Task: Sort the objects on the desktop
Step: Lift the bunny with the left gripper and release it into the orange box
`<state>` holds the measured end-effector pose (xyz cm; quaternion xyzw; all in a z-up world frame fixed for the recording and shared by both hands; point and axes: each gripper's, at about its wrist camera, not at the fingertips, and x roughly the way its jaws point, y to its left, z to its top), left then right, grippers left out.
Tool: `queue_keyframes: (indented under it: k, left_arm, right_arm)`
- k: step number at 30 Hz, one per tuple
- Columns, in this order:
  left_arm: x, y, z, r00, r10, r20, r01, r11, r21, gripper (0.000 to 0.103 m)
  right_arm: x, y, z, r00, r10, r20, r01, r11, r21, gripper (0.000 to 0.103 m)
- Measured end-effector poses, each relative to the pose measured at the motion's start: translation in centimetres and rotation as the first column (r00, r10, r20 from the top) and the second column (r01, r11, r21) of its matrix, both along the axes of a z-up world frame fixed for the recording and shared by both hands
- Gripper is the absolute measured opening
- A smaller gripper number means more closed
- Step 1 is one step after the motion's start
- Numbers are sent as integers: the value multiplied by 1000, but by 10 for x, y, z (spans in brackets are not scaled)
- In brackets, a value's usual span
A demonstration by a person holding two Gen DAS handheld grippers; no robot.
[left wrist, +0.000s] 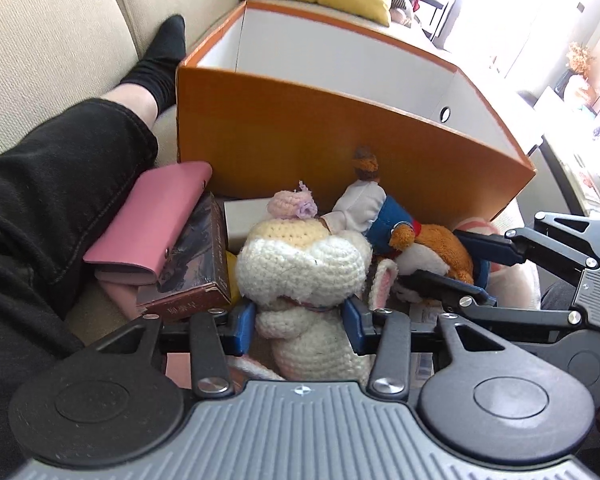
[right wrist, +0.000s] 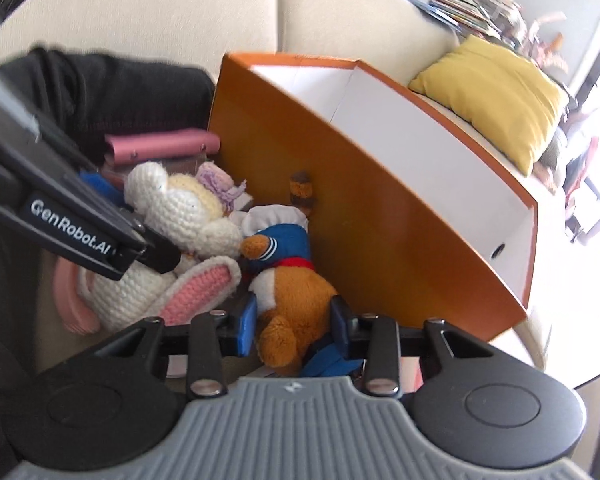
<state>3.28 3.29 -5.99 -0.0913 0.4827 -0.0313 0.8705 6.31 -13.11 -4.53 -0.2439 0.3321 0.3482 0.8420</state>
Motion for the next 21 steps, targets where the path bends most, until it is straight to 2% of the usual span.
queue_keyframes:
  k: [6,10,13,17,21]
  left_arm:
    - [-9,1,28,997,-9,80,10,1000,-18,50]
    - [-6,-4,54,988,-15,157,17,1000,-12,50]
    - [3,-7,80,974,-25,225,23,1000,10,50]
    - [20,-13,116,946,-44,320,31,999,43,50]
    - [54,-25,138,923,-88,376,66,995,71,50]
  right_arm:
    - [6,-30,31,986,-91,-140,117,974,193,40]
    - [10,-46,56,976,-127,-179,177,937,300,40]
    - [15,-55,77,970,-158,-185,219,897,384,40]
    - [30,-68,109,959,-226,-173,283,821,496,40]
    - [57,-73,124,935,-316,-162,353,770,532,40]
